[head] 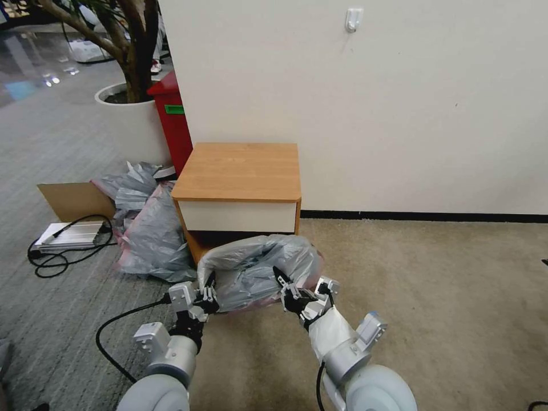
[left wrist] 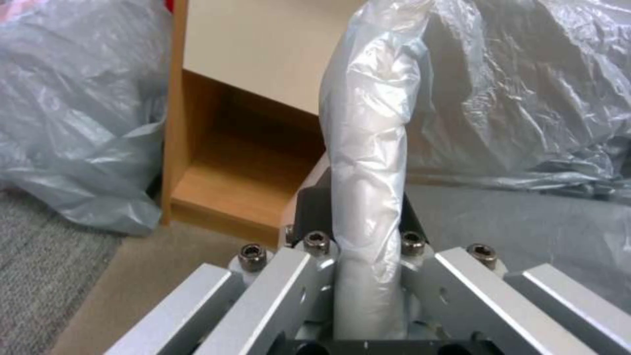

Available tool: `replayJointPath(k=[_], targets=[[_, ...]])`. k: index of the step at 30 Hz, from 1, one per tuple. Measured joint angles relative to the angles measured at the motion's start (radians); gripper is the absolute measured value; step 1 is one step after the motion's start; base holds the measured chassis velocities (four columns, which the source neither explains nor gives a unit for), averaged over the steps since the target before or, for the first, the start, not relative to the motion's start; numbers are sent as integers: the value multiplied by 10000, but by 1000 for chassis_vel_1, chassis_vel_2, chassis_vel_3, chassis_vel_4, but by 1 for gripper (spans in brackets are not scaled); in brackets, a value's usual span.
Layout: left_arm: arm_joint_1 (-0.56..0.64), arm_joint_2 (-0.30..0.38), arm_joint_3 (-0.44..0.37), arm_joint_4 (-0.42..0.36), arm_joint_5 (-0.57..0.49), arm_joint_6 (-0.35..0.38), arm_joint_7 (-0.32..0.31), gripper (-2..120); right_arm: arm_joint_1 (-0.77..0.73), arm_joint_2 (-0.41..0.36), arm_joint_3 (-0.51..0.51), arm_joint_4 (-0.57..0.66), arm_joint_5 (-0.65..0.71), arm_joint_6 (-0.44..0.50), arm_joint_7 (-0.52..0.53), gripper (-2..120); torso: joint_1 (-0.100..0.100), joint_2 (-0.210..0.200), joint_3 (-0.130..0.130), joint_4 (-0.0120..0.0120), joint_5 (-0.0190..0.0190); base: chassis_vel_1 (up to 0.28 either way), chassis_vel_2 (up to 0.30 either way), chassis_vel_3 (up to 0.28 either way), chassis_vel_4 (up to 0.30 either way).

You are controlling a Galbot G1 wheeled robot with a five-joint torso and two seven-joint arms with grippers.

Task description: Pick up the garbage bag from the table and place it over the trash can.

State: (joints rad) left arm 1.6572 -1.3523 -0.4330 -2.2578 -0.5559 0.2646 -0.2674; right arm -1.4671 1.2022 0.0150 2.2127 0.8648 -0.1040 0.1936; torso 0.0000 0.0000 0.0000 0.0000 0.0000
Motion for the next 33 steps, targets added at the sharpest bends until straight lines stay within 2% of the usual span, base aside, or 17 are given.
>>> replayJointPath(k=[11,26,33], targets=[[-267,-223,-421,59,-576,316,-322,3,-527,-95,-30,127,-650,209,-448,0,0,0,0,0,0,0,0,0,0],[-401,-251,-1174,-393,-2620,942,-914,3,-804,-203,136,-276,-1236,687,-941,0,0,0,0,0,0,0,0,0,0],[-424,-242,-1304,-395,-2668,972,-936,3,-905,-151,176,-118,-1288,787,-1095,0,0,0,0,0,-4,0,0,0,0]])
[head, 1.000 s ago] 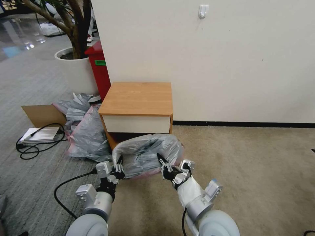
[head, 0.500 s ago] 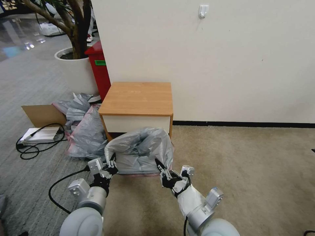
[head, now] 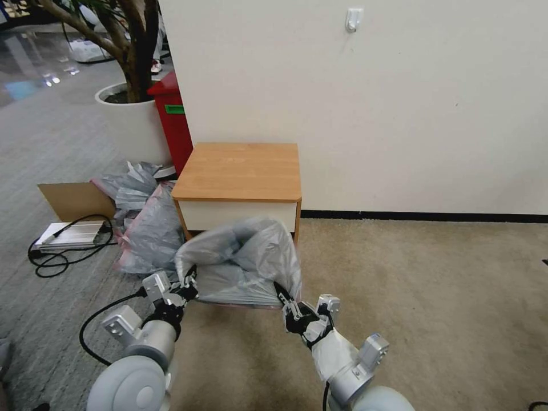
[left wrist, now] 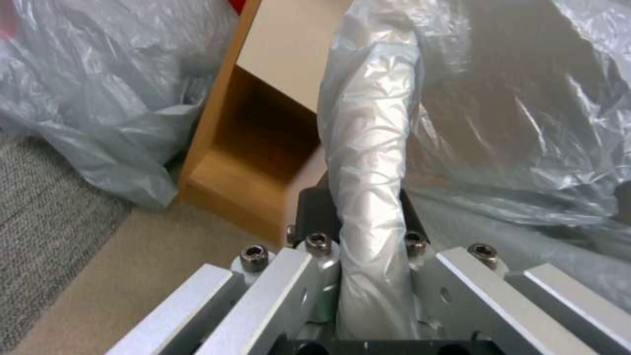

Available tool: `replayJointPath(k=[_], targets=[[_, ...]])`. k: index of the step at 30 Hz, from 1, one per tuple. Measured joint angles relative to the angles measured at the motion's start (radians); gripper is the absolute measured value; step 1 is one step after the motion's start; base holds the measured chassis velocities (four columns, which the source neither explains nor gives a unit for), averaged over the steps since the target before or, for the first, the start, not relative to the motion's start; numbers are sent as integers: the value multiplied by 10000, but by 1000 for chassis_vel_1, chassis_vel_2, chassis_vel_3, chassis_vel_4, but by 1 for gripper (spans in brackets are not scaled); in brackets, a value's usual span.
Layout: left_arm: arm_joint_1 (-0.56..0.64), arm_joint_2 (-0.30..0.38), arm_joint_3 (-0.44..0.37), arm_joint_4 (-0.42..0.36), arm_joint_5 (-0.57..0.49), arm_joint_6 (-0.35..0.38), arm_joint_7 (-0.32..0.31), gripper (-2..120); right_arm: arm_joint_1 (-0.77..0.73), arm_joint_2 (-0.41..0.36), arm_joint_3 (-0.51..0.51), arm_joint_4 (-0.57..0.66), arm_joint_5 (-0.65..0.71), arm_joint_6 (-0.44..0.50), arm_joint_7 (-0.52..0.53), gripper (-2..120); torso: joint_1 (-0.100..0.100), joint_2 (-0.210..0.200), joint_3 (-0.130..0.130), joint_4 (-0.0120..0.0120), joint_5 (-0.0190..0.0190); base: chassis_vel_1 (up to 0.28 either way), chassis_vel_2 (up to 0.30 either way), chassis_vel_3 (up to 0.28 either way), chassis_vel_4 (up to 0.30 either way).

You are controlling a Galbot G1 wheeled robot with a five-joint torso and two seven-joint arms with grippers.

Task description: Pick up the garbage bag from the table and place it over the trash can.

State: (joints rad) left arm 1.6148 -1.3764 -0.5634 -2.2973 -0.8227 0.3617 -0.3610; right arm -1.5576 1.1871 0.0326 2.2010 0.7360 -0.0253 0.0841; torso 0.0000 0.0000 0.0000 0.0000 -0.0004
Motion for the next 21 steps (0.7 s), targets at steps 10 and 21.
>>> replayJointPath(k=[10,21], targets=[[160,-44,43,-226,-401,87,1,3,122,41,139,-622,-435,132,-19,0,0,0,0,0,5,0,0,0,0],[122,60,-124,-231,-1283,471,-121,3,-154,-214,479,-996,-2485,626,-376,33,0,0,0,0,4,0,0,0,0]])
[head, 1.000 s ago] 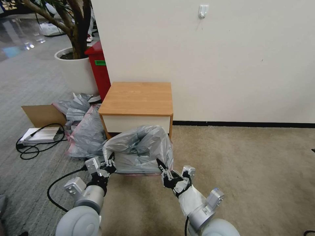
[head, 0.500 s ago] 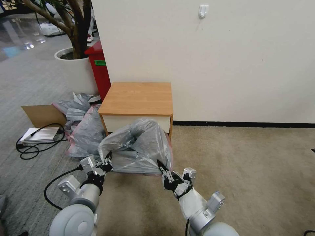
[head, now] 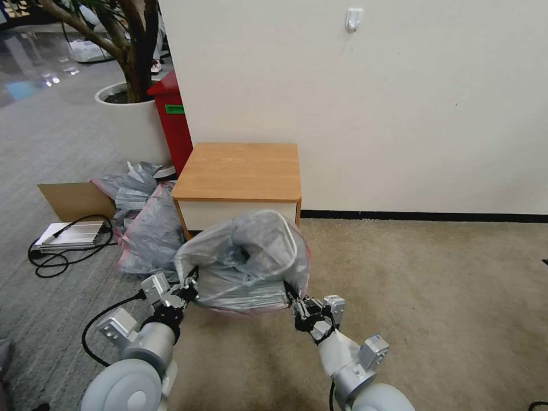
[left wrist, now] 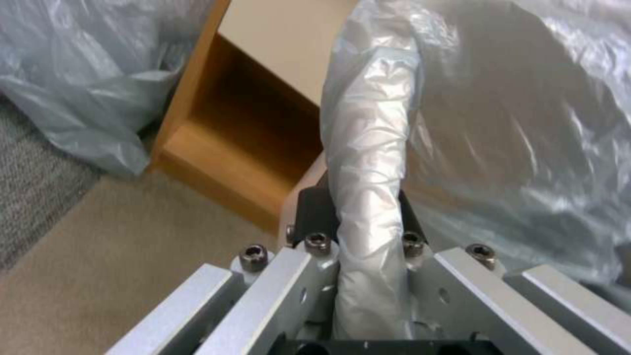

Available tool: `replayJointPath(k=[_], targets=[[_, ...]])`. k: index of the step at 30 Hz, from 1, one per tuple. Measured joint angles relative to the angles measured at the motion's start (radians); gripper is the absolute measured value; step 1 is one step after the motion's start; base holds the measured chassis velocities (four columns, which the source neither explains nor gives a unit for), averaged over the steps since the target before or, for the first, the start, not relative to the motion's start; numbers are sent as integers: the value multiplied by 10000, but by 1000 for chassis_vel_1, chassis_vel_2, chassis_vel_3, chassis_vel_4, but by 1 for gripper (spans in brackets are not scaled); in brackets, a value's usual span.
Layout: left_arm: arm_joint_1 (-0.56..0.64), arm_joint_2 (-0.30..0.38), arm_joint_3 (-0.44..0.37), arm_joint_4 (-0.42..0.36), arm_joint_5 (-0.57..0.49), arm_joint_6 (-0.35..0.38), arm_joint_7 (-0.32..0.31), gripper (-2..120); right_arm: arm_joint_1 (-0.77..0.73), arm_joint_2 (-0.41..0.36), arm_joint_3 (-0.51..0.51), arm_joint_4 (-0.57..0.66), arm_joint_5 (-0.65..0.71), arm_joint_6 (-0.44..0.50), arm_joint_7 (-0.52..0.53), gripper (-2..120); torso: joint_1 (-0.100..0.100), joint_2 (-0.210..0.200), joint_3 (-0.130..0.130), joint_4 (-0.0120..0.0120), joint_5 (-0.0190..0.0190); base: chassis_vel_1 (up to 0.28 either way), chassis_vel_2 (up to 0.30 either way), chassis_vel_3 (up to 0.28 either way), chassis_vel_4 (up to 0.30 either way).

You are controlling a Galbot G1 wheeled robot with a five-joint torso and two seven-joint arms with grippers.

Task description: Pick up the garbage bag from the table and place it over the trash can.

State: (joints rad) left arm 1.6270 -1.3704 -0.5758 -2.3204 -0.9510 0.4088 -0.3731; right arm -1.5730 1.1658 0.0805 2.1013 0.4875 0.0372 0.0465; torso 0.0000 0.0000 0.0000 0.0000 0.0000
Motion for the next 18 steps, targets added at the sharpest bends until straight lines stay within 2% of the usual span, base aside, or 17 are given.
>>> replayJointPath(k=[3,6,9,10,11,13,14,15,16,18], targets=[[-89,82,-49,199,-97,99,-9,3,-356,-29,167,483,-701,27,-32,48,0,0,0,0,-1,0,0,0,0],[-131,139,-70,350,-170,120,-4,3,-558,30,333,782,-1109,38,-18,54,0,0,0,0,0,0,0,0,0],[-199,235,-150,692,-359,124,232,3,-868,147,579,1274,-1584,110,-14,68,0,0,0,0,-1,0,0,0,0],[-199,235,-150,692,-359,124,232,3,-868,147,579,1274,-1584,110,-14,68,0,0,0,0,-1,0,0,0,0],[-218,261,-184,807,-456,124,411,3,-933,164,595,1402,-1608,178,-25,75,0,0,0,0,-1,0,0,0,0],[-255,365,-288,1261,-689,55,1205,3,-993,278,602,1754,-1073,385,-107,82,1,0,0,0,-1,0,0,0,0],[-247,449,-377,1553,-853,-45,1884,3,-912,427,653,1905,-358,435,-117,89,0,0,0,0,-2,0,0,0,0],[-247,449,-377,1553,-853,-45,1884,3,-912,427,653,1905,-358,435,-117,89,0,0,0,0,-2,0,0,0,0],[-232,485,-422,1654,-932,-81,2154,3,-842,505,711,1957,59,435,-112,92,1,0,0,-1,-2,0,0,0,0],[-138,633,-638,1971,-1223,-147,3244,3,-411,843,1247,2104,2346,131,10,99,0,0,0,0,0,0,0,0,0]])
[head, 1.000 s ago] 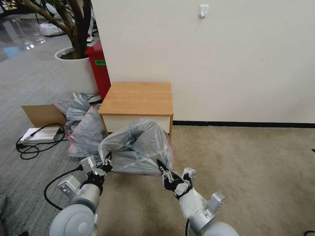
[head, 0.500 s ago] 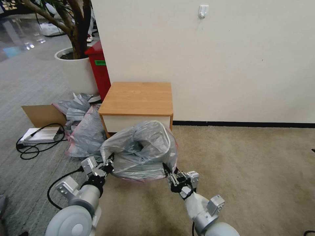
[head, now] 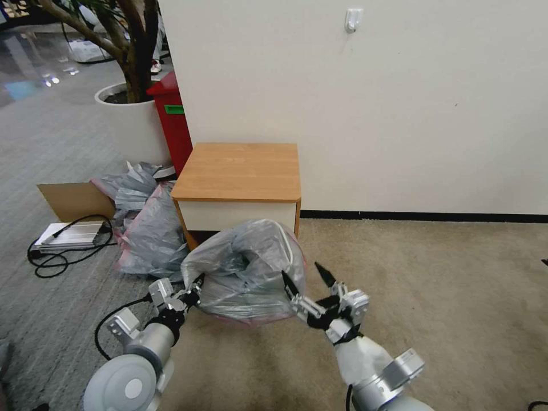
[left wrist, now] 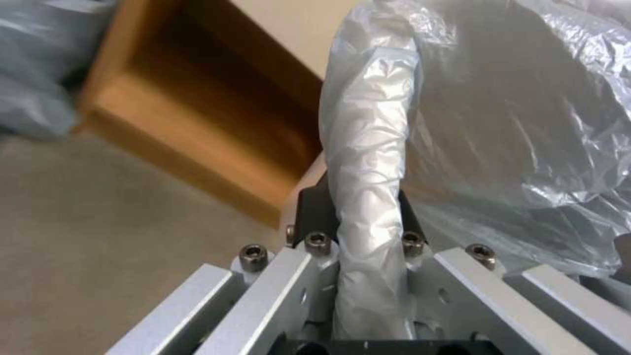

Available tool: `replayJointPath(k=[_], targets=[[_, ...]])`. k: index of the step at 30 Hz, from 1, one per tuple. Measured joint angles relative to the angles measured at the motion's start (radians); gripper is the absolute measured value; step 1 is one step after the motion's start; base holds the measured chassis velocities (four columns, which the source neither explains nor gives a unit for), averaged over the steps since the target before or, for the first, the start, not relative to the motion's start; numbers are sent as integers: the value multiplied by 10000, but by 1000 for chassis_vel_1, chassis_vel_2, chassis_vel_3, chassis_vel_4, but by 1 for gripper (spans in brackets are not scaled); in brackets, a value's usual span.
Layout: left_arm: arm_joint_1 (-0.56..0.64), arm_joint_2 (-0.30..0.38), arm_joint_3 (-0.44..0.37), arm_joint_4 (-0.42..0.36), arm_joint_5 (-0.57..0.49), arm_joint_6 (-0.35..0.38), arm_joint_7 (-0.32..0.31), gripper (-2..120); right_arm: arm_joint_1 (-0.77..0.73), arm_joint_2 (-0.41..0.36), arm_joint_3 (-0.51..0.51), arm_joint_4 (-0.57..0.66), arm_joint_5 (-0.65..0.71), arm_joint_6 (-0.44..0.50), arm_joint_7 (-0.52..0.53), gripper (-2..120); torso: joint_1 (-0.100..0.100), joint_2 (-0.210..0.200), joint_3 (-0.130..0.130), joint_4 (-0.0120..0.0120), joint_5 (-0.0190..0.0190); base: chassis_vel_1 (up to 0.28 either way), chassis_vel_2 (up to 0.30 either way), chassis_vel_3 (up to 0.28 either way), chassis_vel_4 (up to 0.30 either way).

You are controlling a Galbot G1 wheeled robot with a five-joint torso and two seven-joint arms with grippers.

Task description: Pick up the garbage bag from the table and place it over the trash can.

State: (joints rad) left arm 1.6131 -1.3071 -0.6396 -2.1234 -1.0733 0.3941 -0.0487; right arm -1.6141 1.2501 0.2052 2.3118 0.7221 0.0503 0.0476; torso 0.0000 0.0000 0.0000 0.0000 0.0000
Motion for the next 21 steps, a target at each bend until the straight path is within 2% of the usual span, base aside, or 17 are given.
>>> replayJointPath(k=[1,3,4,6,11,14,15,17,21], targets=[[0,0,0,0,0,0,0,3,0,0,0,0,0,0,0,99,0,0,0,0,0,0,0,0,0],[122,115,-152,130,-189,-2,758,3,508,201,802,-155,2194,-564,271,100,0,0,0,1,-1,0,0,0,0],[122,115,-152,130,-189,-2,758,3,508,201,802,-155,2194,-564,271,100,0,0,0,1,-1,0,0,0,0],[202,173,-218,122,-297,3,1152,3,848,141,1383,-728,3191,-853,-5,100,-1,0,0,0,2,0,0,0,0],[206,158,-212,93,-300,15,1240,3,892,-102,1421,-1248,3688,-846,-964,99,-1,0,1,1,1,0,0,0,0],[209,83,-206,67,-301,16,1229,3,673,-168,1314,-1670,3294,-599,-2754,99,0,0,0,-1,0,0,0,0,0],[209,83,-206,67,-301,16,1229,3,673,-168,1314,-1670,3294,-599,-2754,99,0,0,0,-1,0,0,0,0,0],[223,49,-209,31,-300,12,1190,3,671,-155,1316,-1978,3228,-511,-3762,99,-1,0,0,0,0,0,0,0,0],[234,17,-221,-30,-317,8,1144,3,770,-165,1271,-2202,3288,-464,-4260,99,0,0,0,0,0,0,0,0,0]])
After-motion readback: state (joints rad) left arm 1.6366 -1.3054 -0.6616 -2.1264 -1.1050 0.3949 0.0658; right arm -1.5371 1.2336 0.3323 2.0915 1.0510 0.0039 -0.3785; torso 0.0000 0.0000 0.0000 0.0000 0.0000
